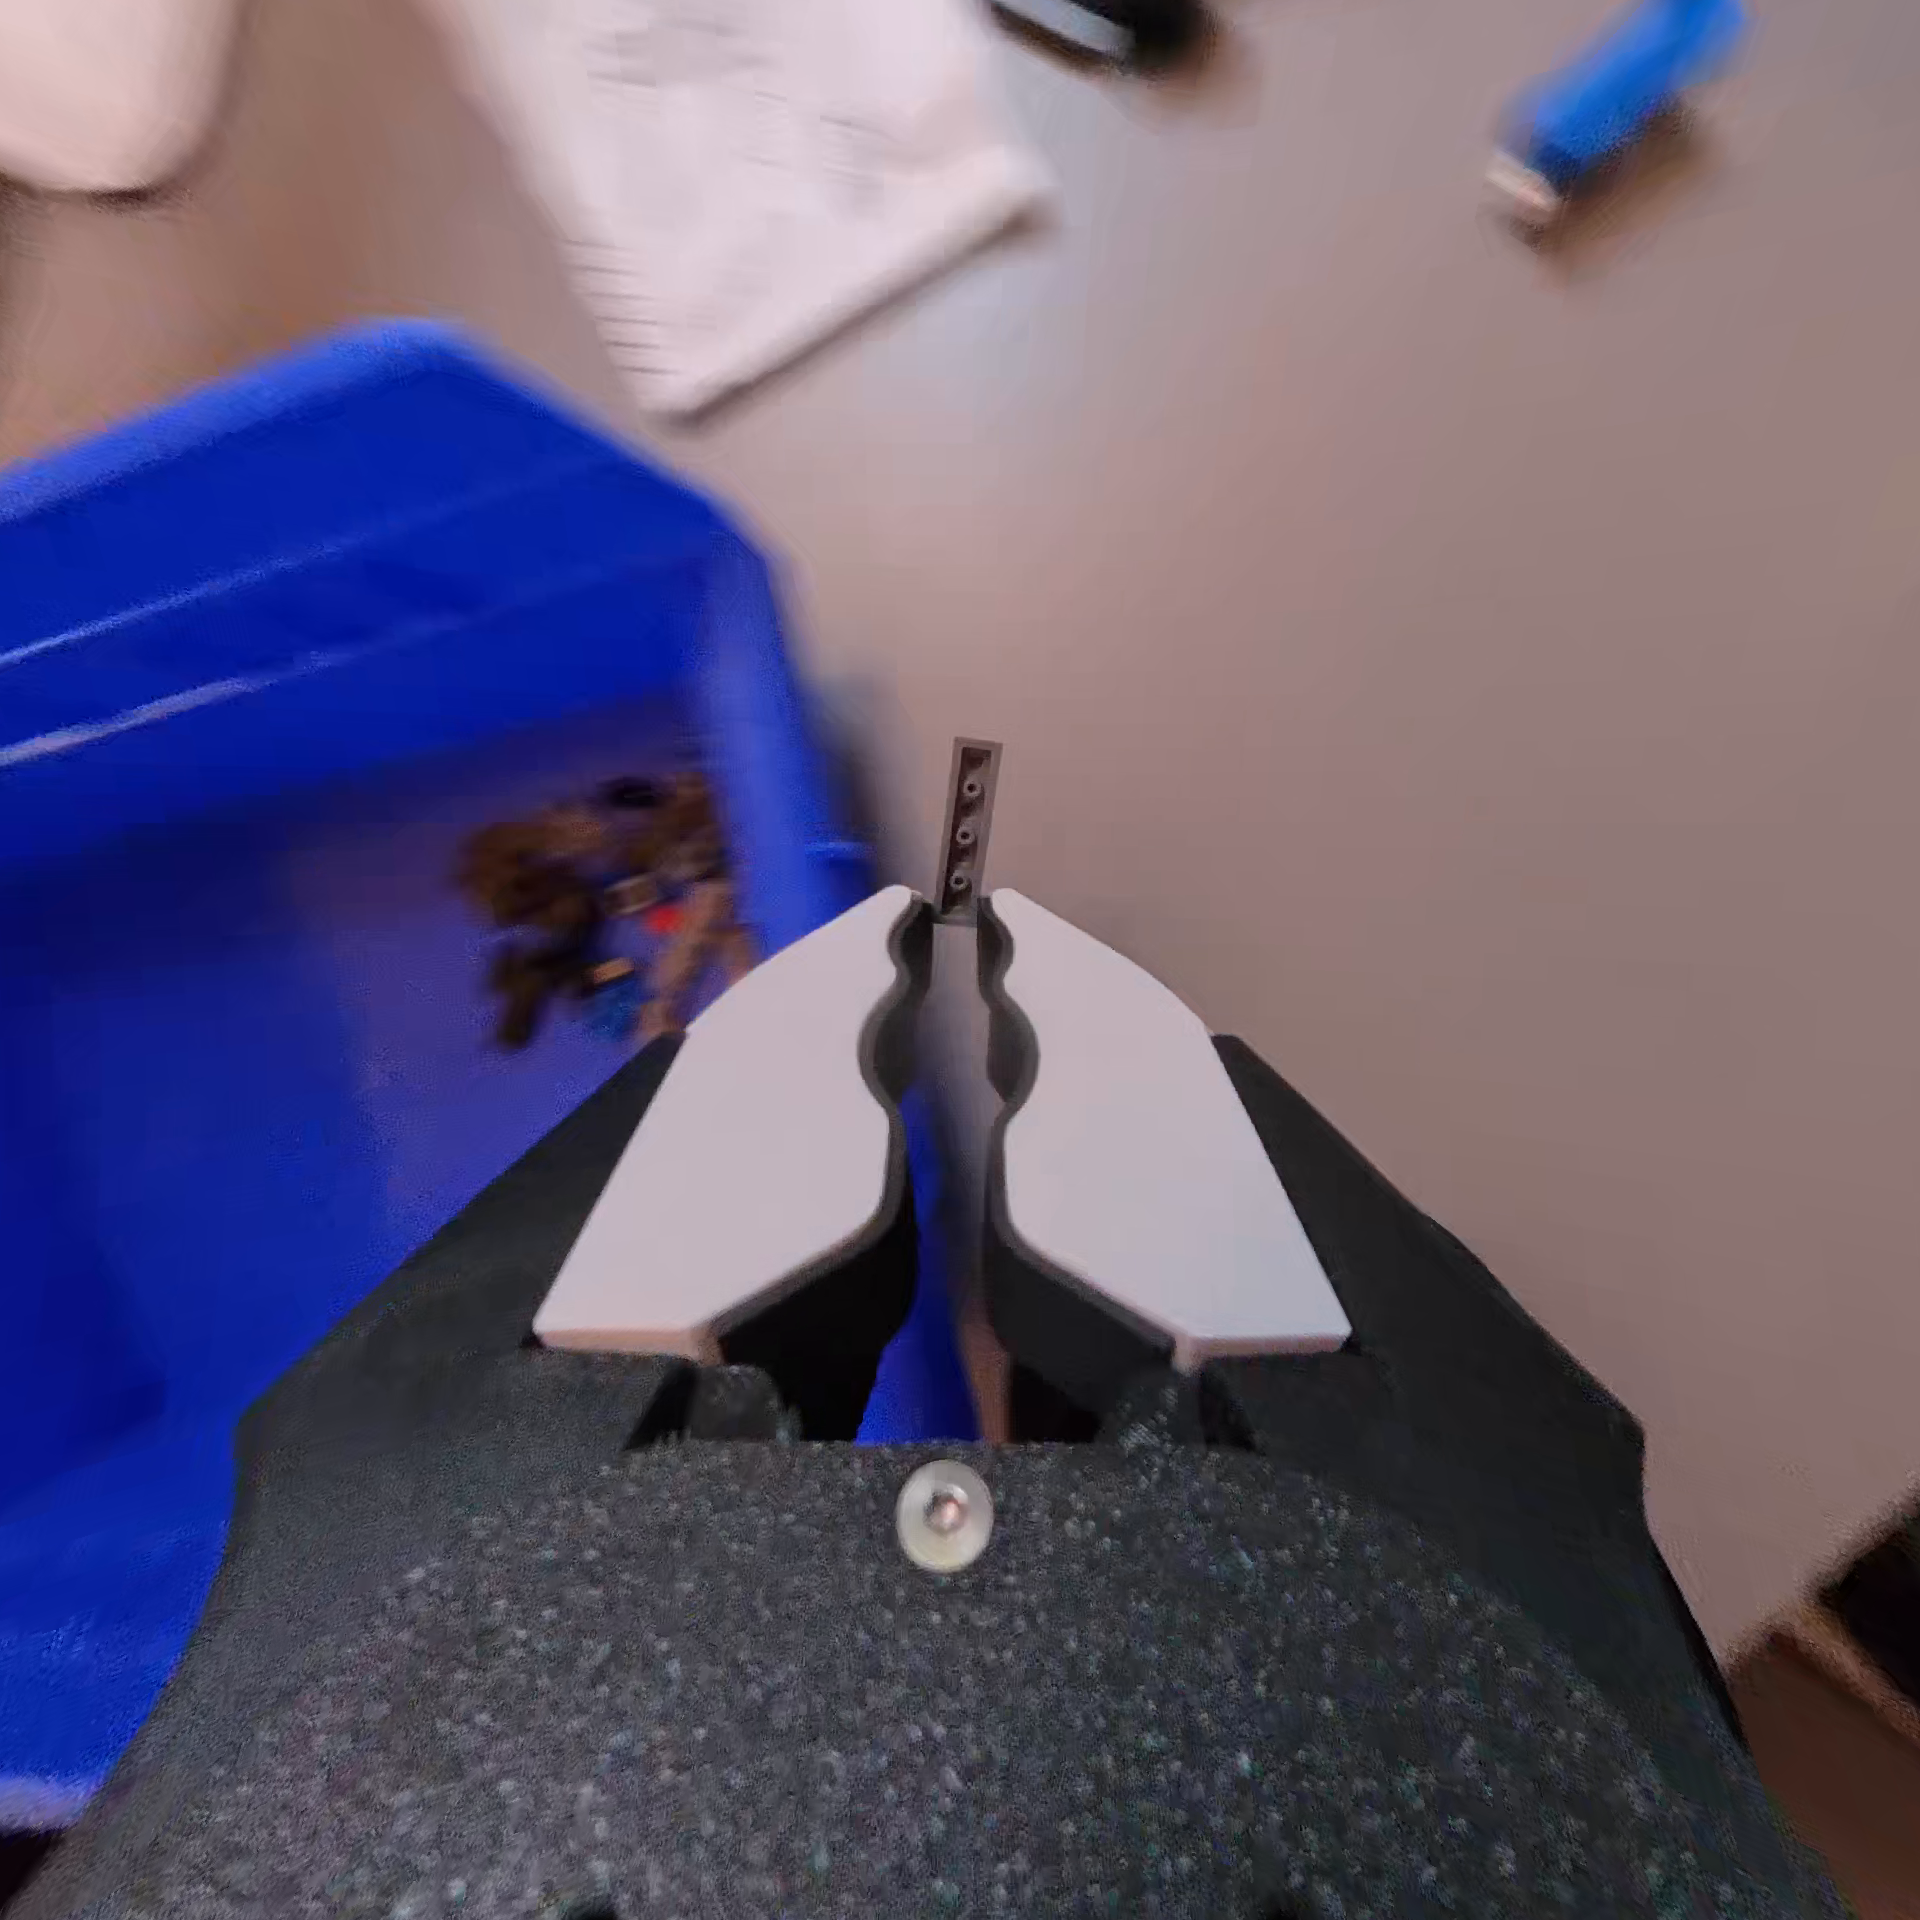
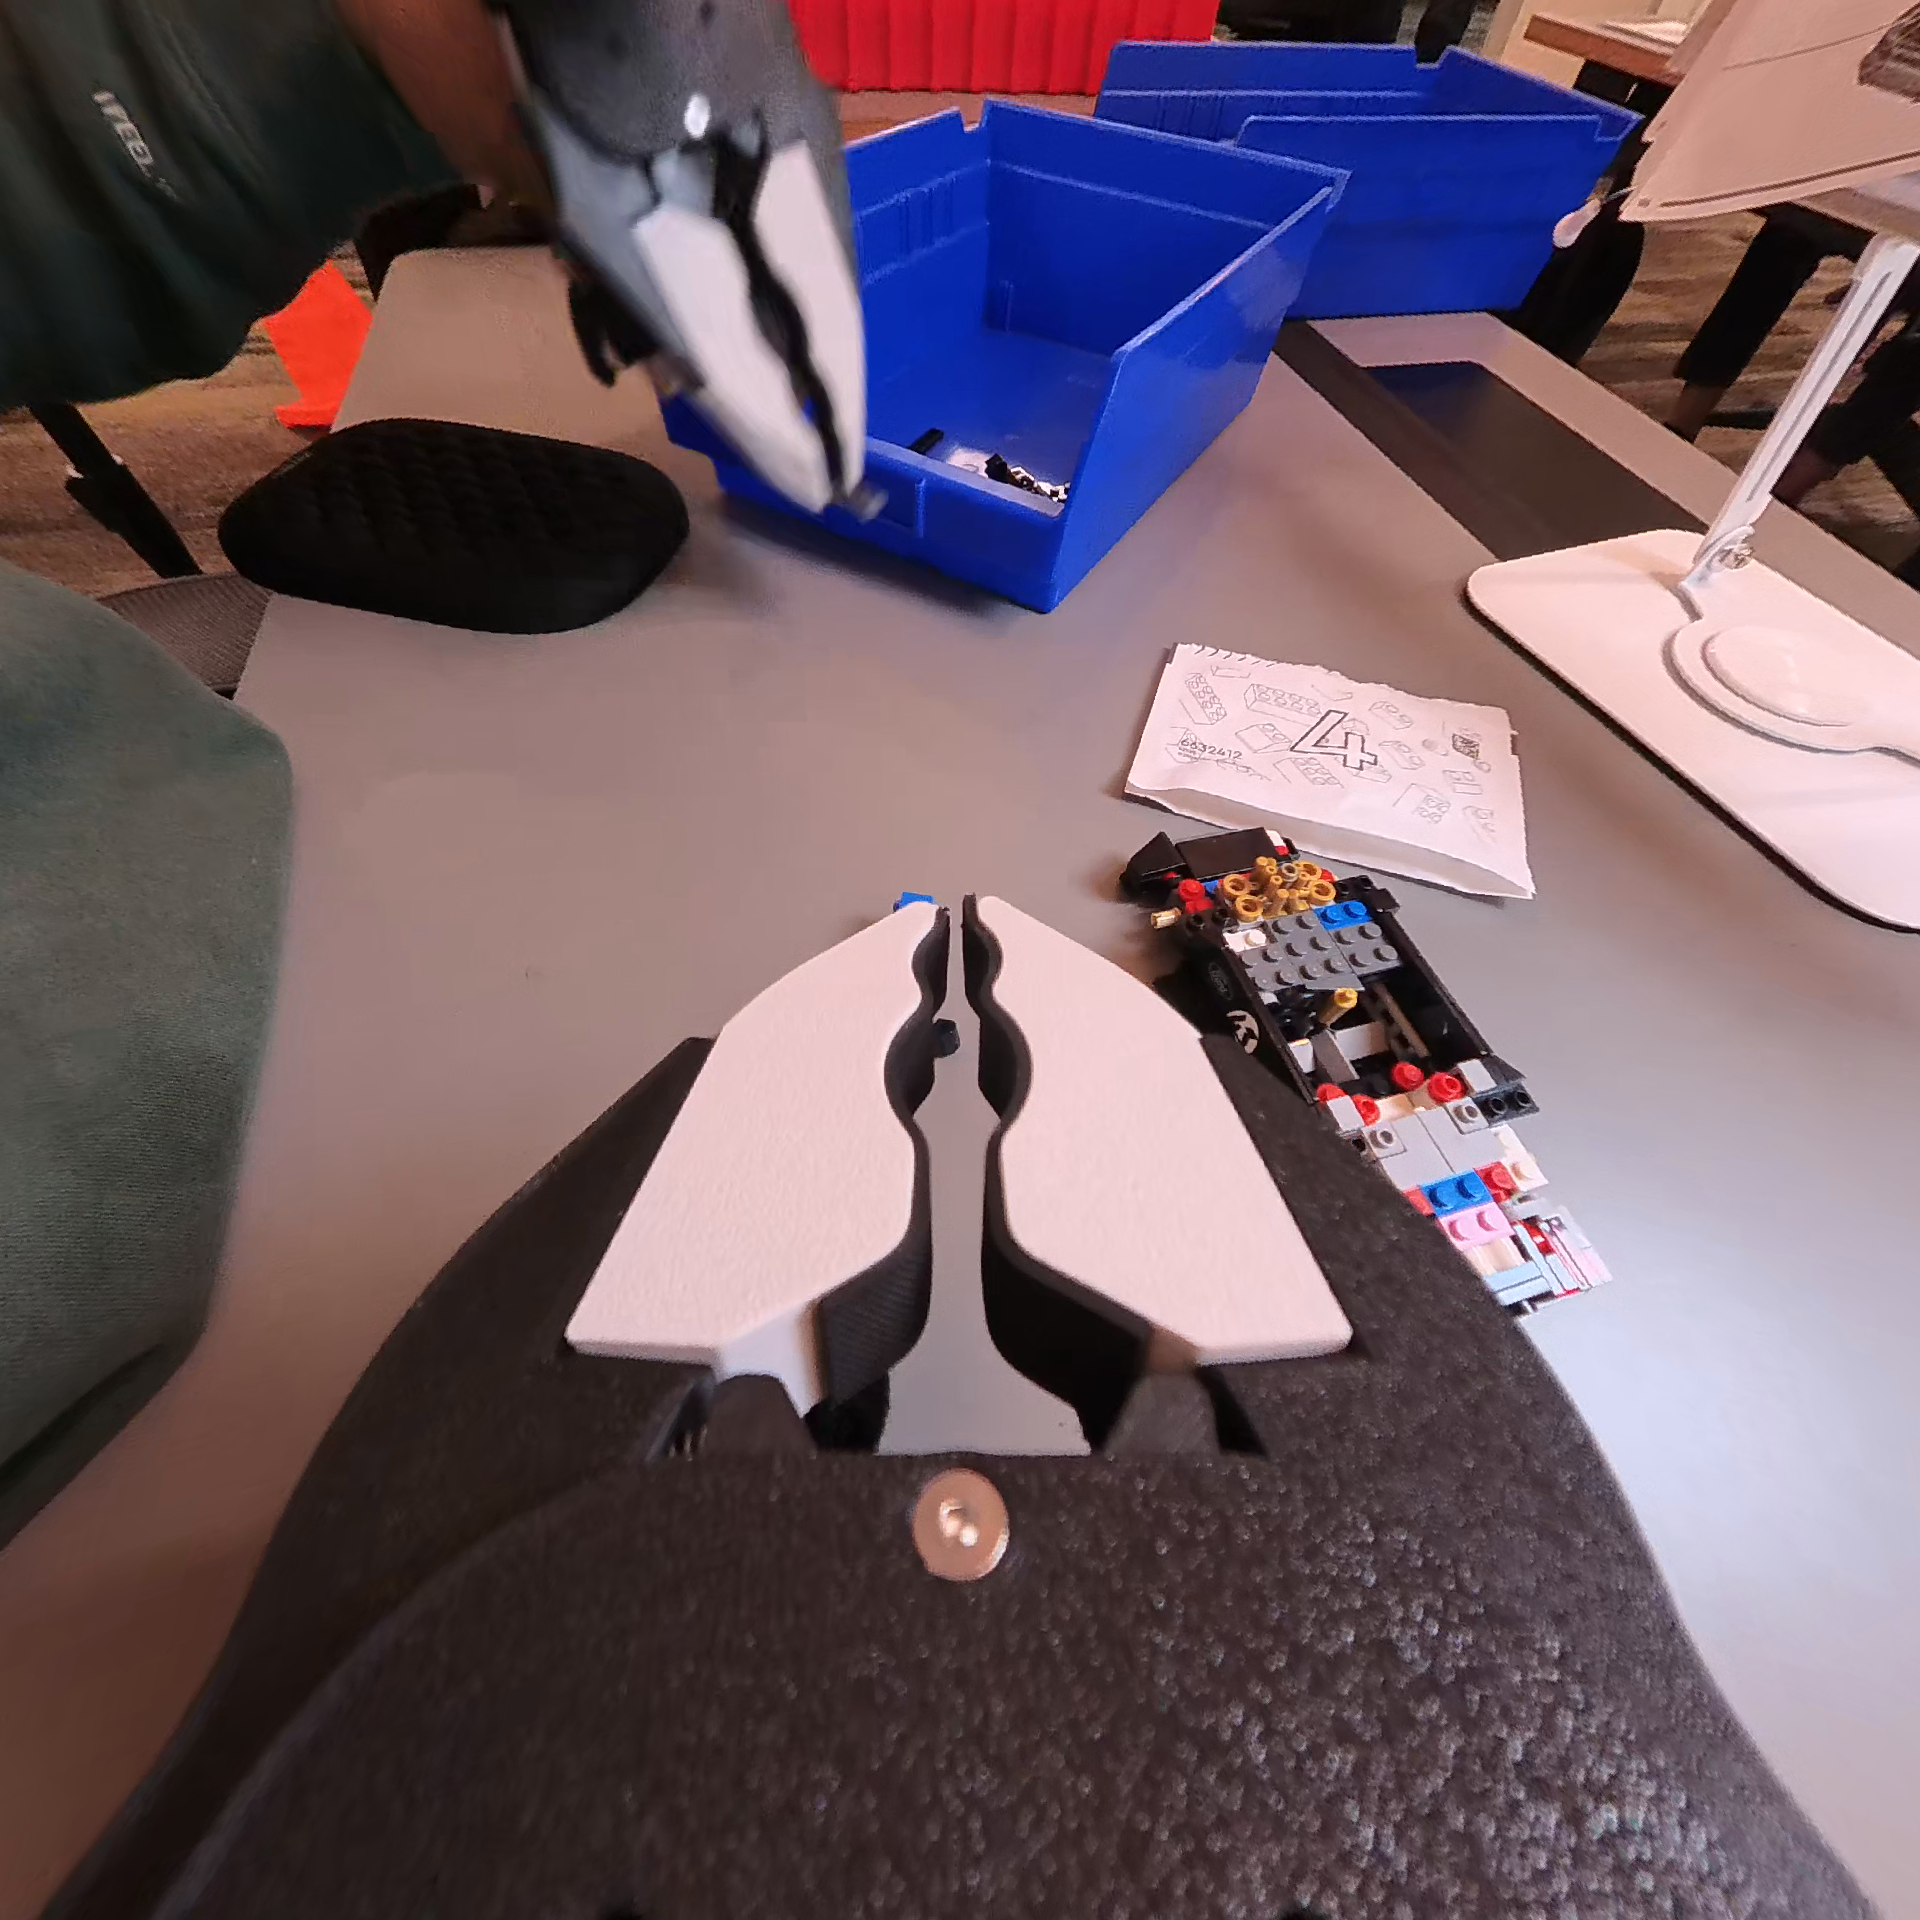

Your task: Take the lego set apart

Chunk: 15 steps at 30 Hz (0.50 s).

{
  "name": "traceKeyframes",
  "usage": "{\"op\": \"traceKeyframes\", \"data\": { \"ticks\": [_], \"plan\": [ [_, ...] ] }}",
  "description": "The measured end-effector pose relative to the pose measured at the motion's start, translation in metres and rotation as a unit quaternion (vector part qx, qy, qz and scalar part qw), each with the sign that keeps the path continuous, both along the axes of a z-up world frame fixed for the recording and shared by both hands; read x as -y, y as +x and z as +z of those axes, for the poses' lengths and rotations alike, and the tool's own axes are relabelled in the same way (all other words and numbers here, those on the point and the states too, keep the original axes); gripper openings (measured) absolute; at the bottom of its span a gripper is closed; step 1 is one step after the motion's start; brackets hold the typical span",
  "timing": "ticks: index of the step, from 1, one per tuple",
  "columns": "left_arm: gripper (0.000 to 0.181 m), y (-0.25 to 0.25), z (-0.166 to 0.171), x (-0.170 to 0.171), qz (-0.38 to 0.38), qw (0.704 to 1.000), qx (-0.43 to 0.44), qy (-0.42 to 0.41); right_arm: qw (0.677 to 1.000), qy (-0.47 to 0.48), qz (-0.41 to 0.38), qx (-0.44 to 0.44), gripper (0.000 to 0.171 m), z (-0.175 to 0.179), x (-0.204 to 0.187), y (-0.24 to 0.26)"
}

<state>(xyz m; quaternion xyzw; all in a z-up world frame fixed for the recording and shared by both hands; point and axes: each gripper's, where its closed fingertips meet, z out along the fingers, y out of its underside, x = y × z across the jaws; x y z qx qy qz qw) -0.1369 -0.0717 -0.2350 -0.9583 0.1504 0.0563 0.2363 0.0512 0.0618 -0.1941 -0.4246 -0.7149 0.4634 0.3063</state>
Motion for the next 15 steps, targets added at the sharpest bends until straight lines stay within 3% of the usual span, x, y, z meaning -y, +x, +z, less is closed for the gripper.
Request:
{"op": "traceKeyframes", "data": {
  "ticks": [2,4,5,8,12,15],
  "plan": [
    [0.008,-0.036,0.011,-0.001,0.083,0.996,-0.026,0.018,1.0,0.003,0.004,0.005,0.002,-0.003,0.002,0.0],
    [0.01,-0.055,0.005,0.009,0.13,0.991,-0.034,-0.017,1.0,0.011,0.007,0.015,0.003,-0.008,0.003,0.0],
    [0.021,-0.058,0.0,0.012,0.142,0.989,-0.031,-0.03,1.0,0.016,0.008,0.02,0.003,-0.011,0.004,0.0],
    [0.027,-0.06,-0.001,0.009,0.155,0.988,-0.028,-0.014,0.999,0.023,0.011,0.032,0.004,-0.019,0.006,-0.001],
    [0.044,-0.046,0.018,-0.009,0.13,0.989,-0.031,0.057,0.999,0.02,0.013,0.045,0.004,-0.026,0.008,-0.003],
    [0.039,0.031,0.026,-0.039,-0.002,0.991,0.067,0.116,0.998,0.02,0.019,0.059,0.004,-0.033,0.011,-0.005]
  ]
}}
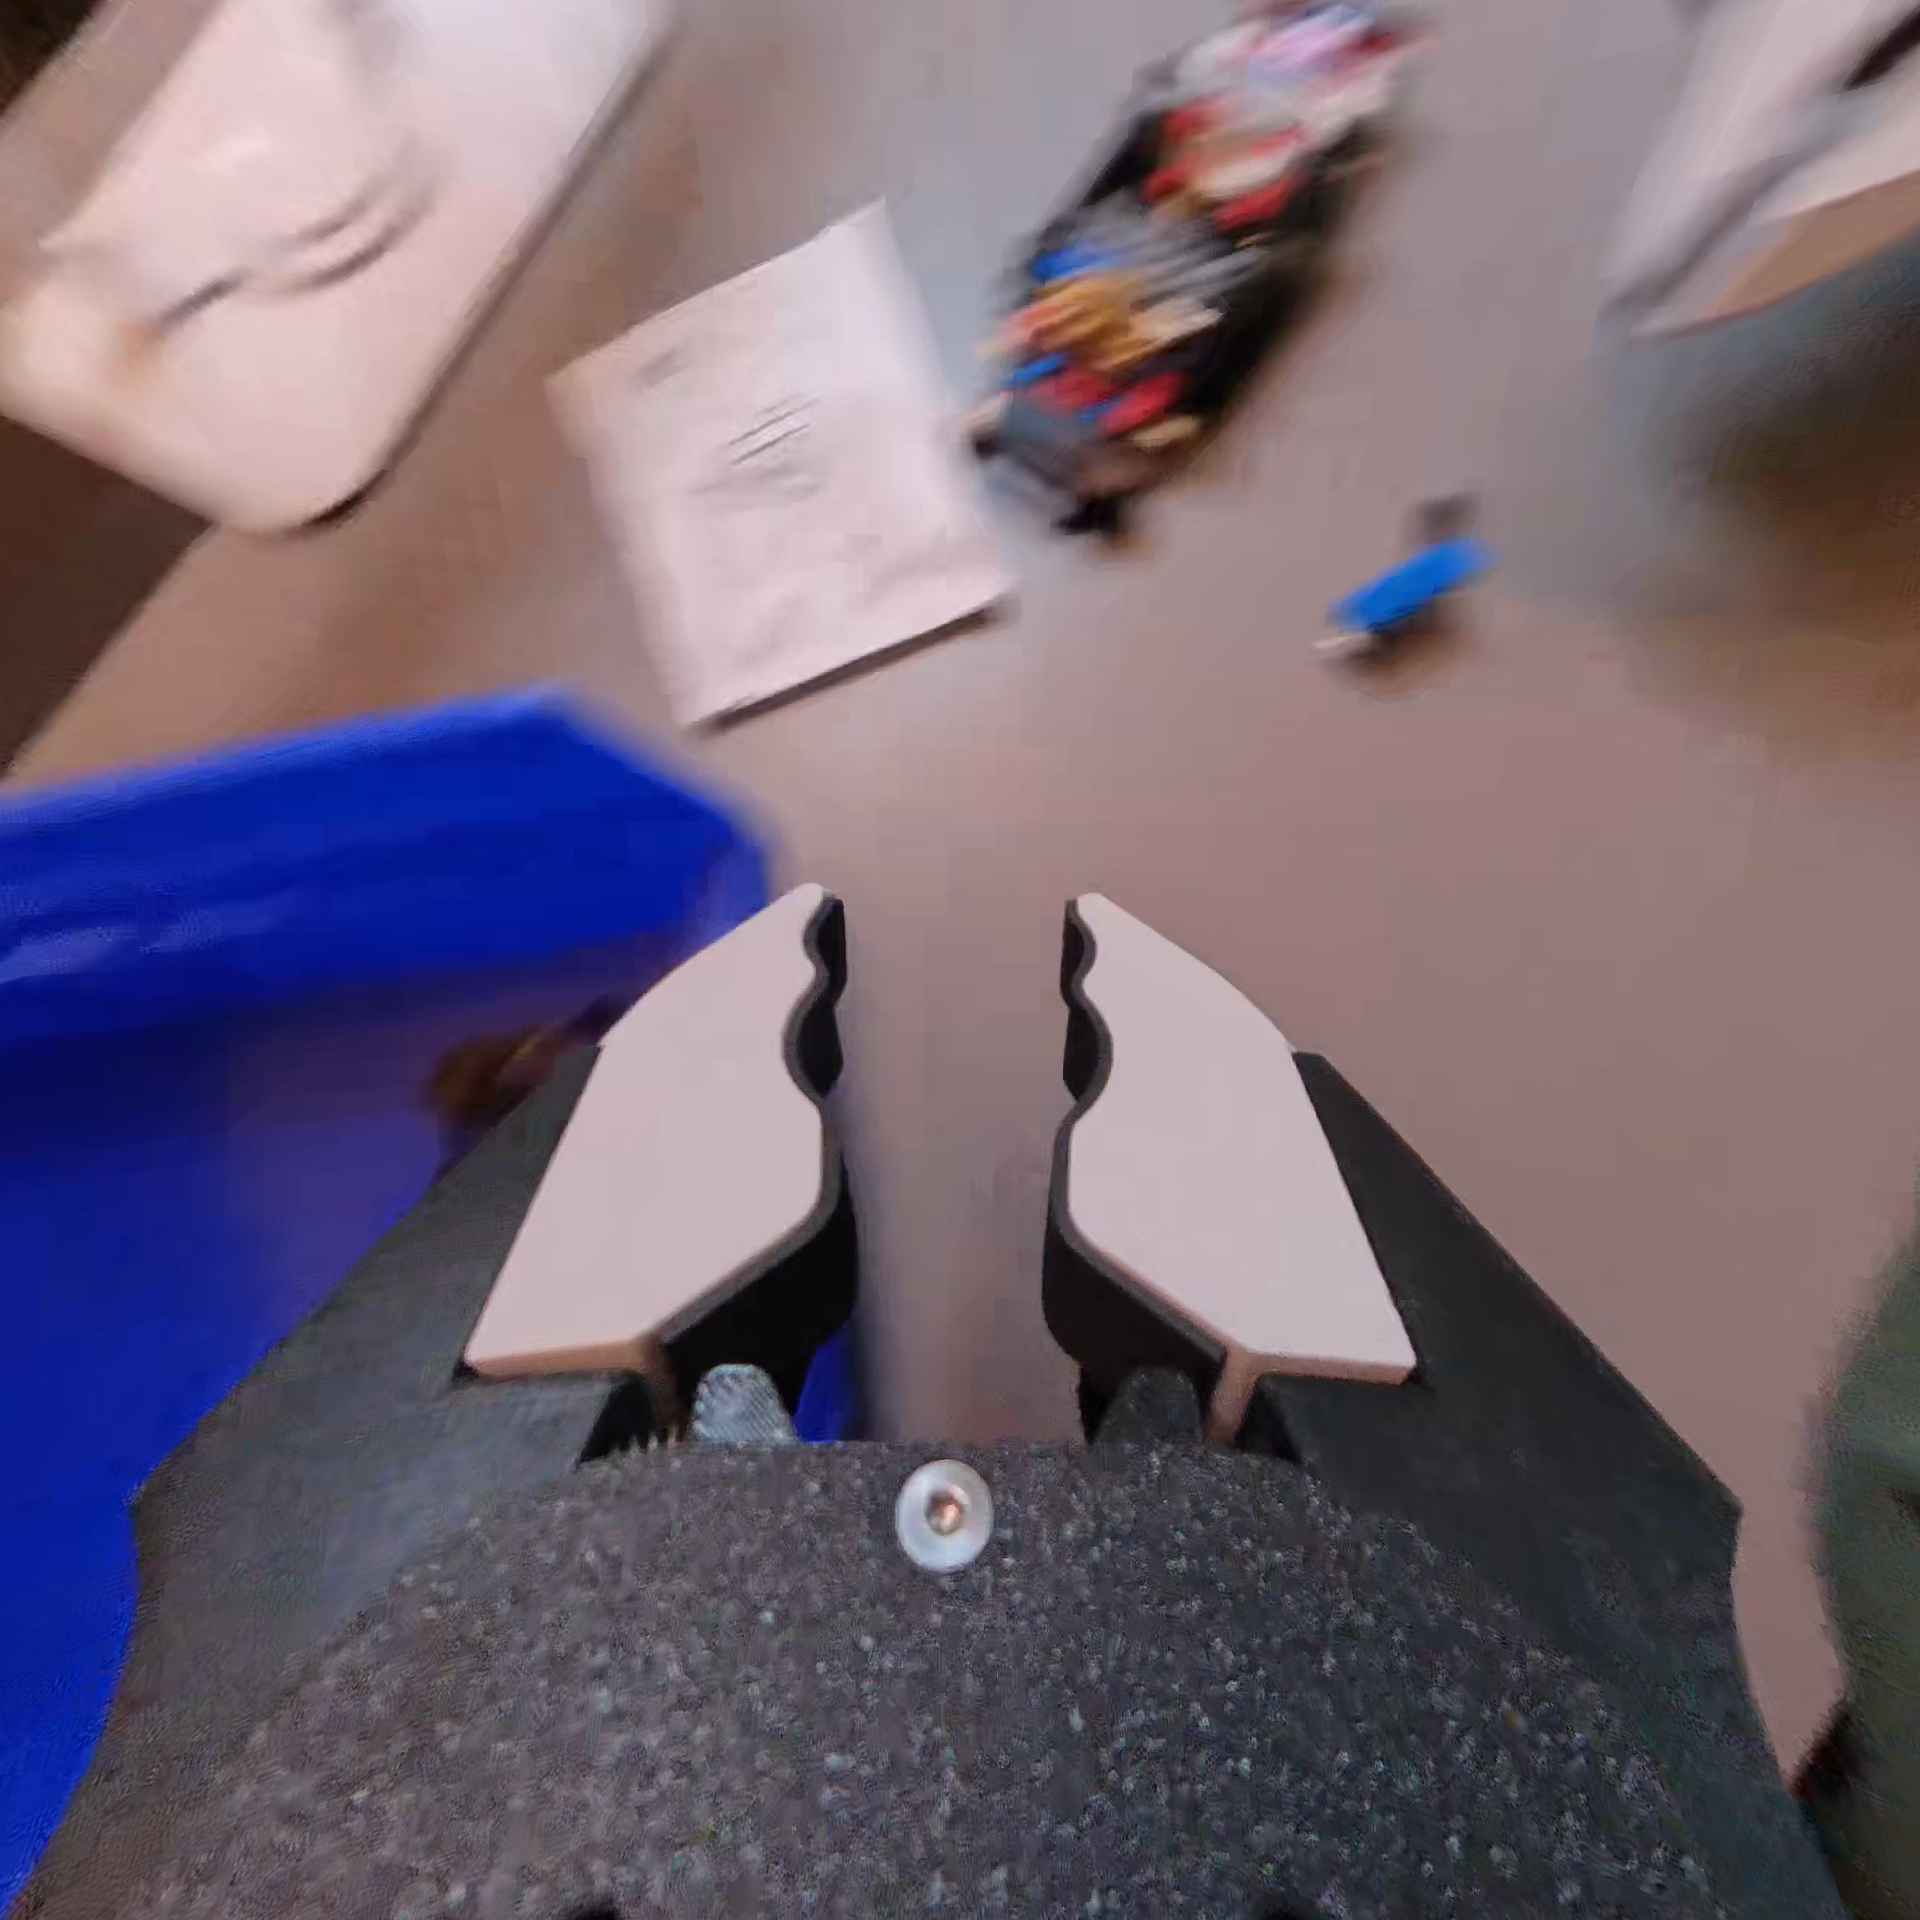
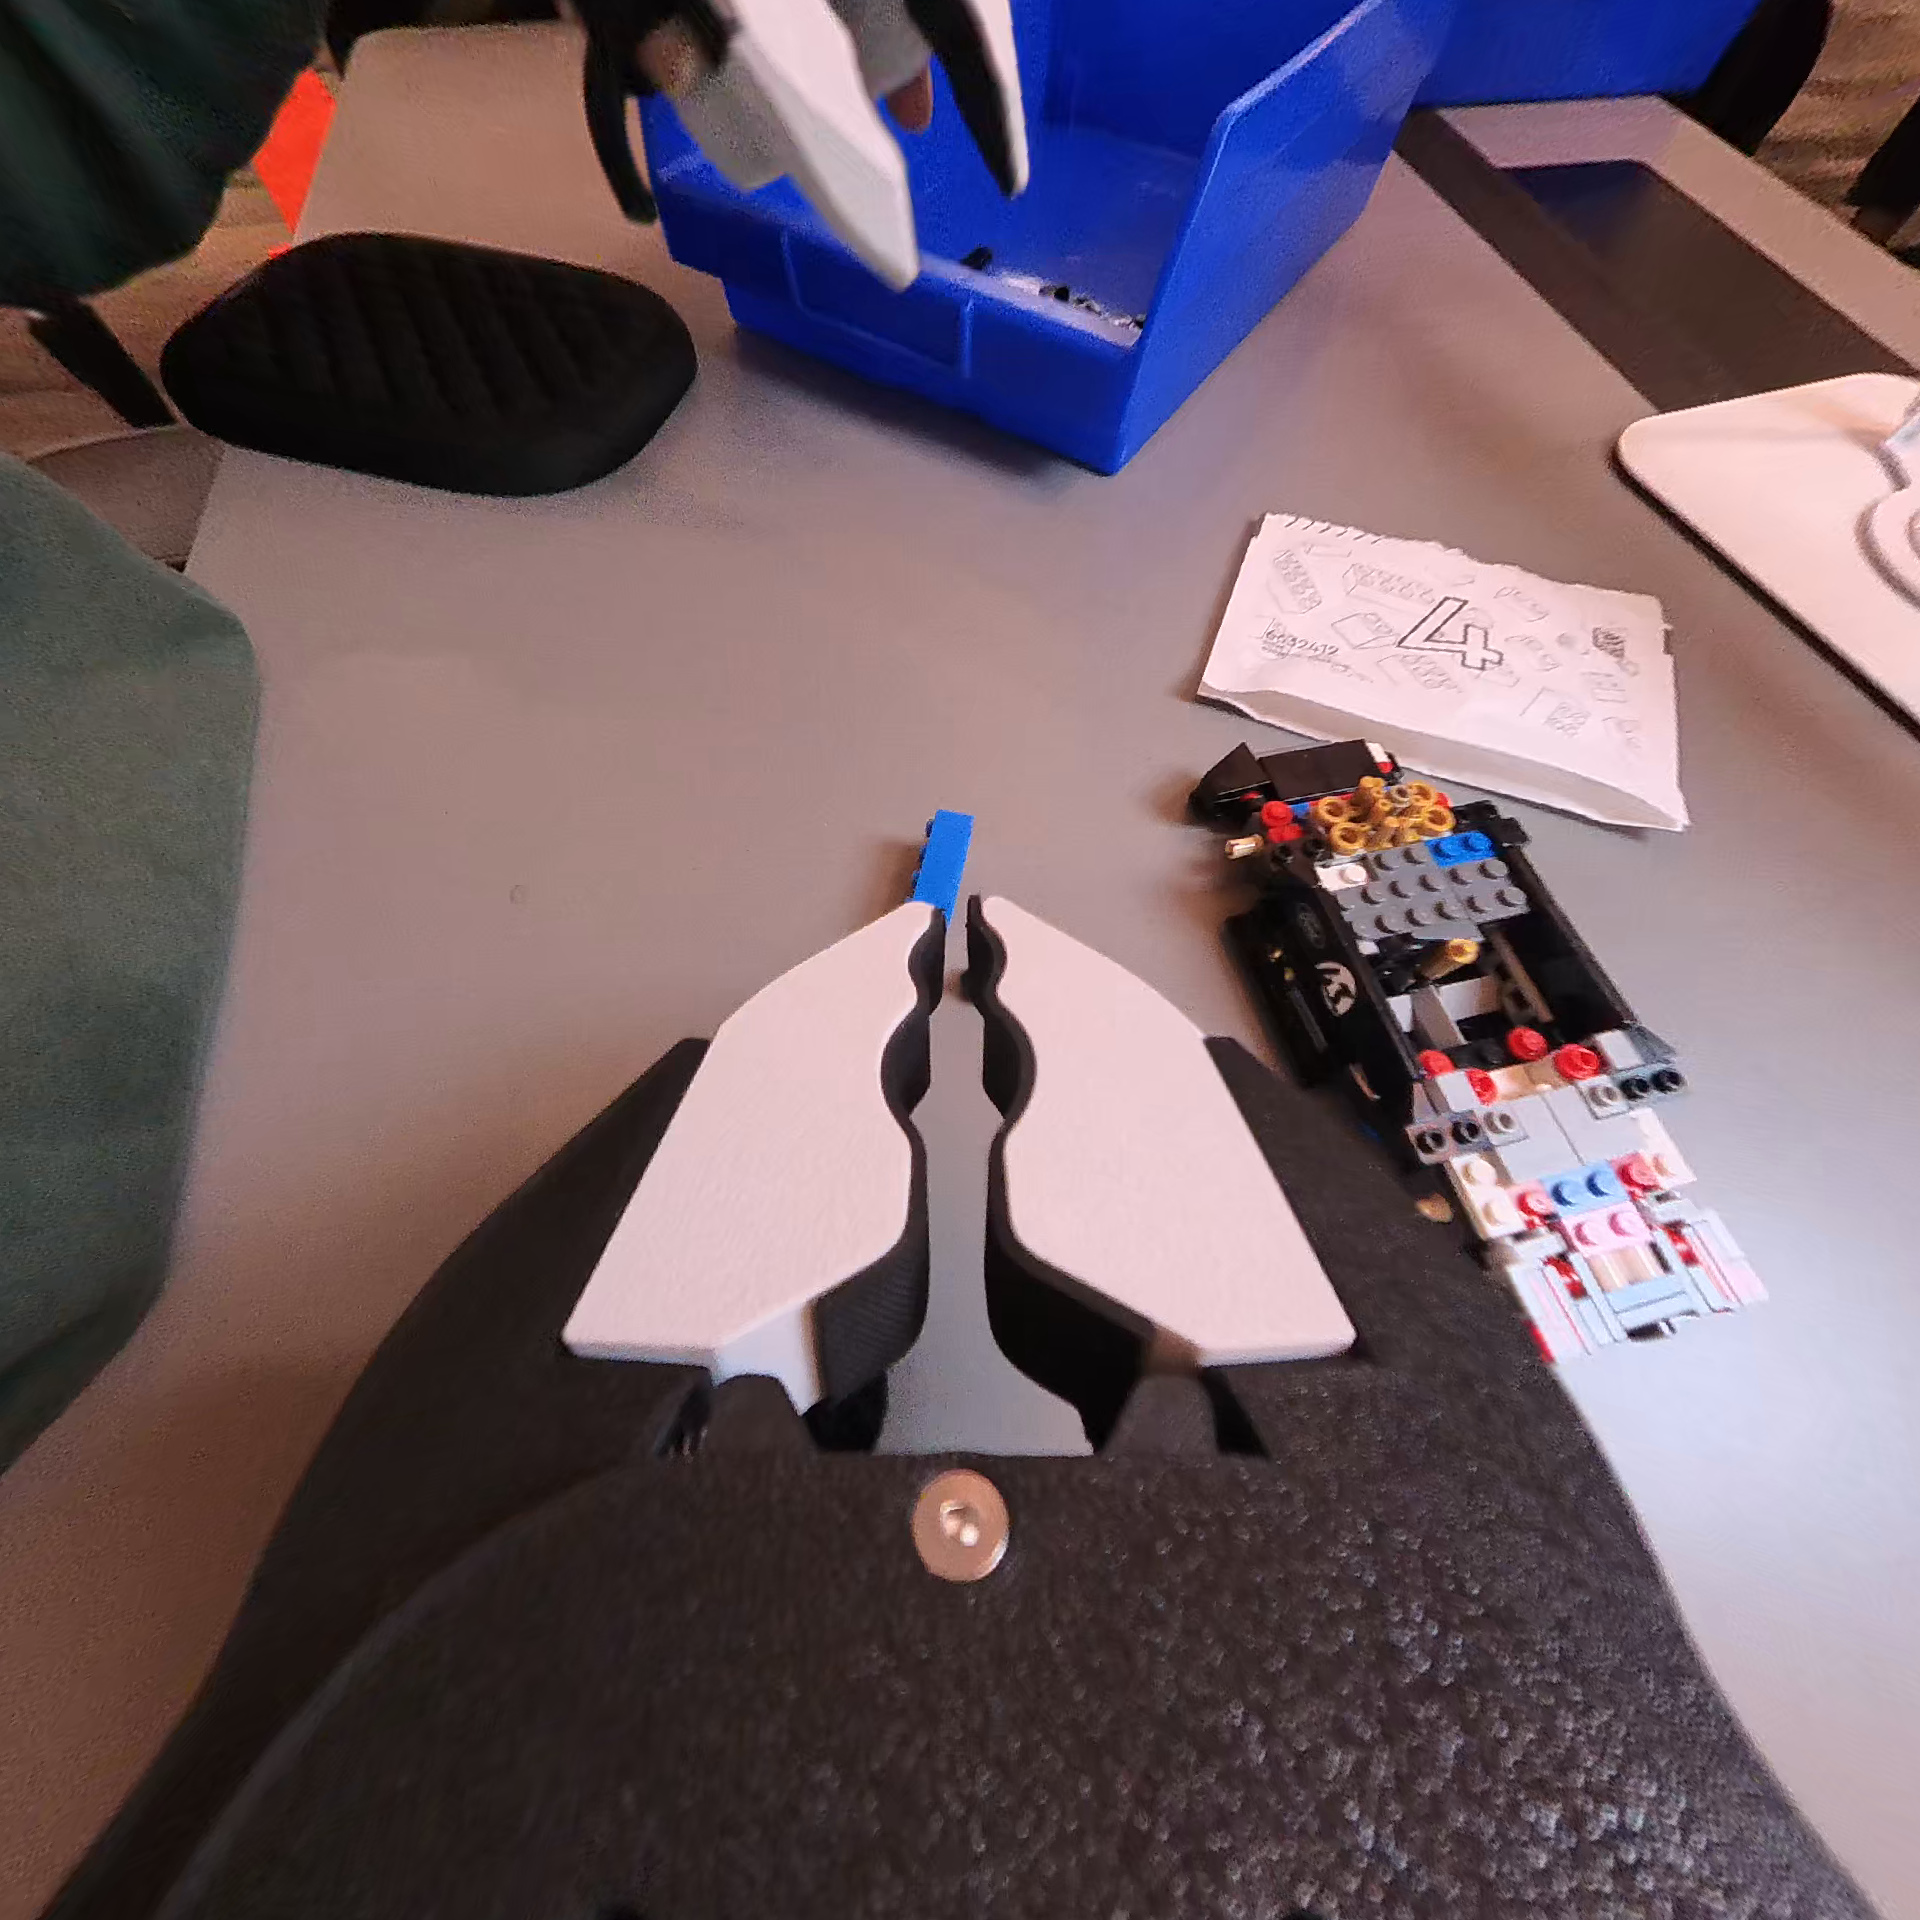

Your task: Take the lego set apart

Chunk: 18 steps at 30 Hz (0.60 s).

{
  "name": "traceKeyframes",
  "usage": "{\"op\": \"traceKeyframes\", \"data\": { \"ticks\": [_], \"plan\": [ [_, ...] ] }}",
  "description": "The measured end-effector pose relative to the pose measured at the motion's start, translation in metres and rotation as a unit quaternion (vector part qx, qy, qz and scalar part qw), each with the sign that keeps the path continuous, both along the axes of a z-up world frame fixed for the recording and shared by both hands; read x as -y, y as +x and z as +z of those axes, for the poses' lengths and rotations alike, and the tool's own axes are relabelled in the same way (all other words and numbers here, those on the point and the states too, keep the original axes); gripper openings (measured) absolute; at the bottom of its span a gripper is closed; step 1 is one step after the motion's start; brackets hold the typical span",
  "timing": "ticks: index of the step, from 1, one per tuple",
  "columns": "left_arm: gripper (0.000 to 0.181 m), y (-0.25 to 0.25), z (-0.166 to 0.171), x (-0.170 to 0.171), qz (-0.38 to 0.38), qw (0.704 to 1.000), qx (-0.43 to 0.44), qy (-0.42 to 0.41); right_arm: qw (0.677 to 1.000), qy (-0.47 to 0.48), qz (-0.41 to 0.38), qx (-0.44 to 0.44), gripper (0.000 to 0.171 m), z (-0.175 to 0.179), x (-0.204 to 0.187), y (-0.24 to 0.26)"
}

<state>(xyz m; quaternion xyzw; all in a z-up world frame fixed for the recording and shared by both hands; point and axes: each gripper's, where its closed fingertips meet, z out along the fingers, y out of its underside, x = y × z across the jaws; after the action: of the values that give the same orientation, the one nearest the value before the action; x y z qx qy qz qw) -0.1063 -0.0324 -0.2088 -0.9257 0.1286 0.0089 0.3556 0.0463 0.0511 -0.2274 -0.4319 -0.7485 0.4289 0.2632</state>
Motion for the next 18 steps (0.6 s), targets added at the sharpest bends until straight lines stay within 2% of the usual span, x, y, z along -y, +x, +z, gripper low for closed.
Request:
{"op": "traceKeyframes", "data": {
  "ticks": [2,5,9,10,12,14,16,18],
  "plan": [
    [0.042,0.05,-0.012,-0.018,-0.096,0.995,0.01,0.004,1.0,0.004,0.007,0.01,0.004,-0.006,0.004,-0.001],
    [0.046,0.092,-0.046,-0.043,-0.211,0.976,-0.036,-0.027,1.0,0.014,0.01,0.023,0.006,-0.013,0.005,-0.001],
    [0.043,0.122,-0.07,-0.061,-0.296,0.951,-0.013,-0.084,0.999,0.018,0.004,0.031,0.006,-0.018,-0.001,0.002],
    [0.04,0.124,-0.073,-0.065,-0.302,0.949,-0.014,-0.09,0.999,0.018,0.004,0.031,0.006,-0.018,-0.002,0.002],
    [0.015,0.127,-0.078,-0.067,-0.314,0.944,-0.018,-0.105,0.999,0.02,0.004,0.033,0.006,-0.019,-0.002,0.002],
    [0.012,0.126,-0.074,-0.073,-0.294,0.952,-0.009,-0.082,0.999,0.024,0.006,0.038,0.008,-0.022,-0.001,0.002],
    [0.012,0.135,-0.055,-0.075,-0.273,0.958,0.085,-0.033,0.999,0.017,0.005,0.035,0.014,-0.022,0.002,0.0],
    [0.012,0.145,-0.026,-0.071,-0.258,0.944,0.205,0.025,1.0,-0.011,-0.002,0.005,0.017,-0.01,0.008,-0.006]
  ]
}}
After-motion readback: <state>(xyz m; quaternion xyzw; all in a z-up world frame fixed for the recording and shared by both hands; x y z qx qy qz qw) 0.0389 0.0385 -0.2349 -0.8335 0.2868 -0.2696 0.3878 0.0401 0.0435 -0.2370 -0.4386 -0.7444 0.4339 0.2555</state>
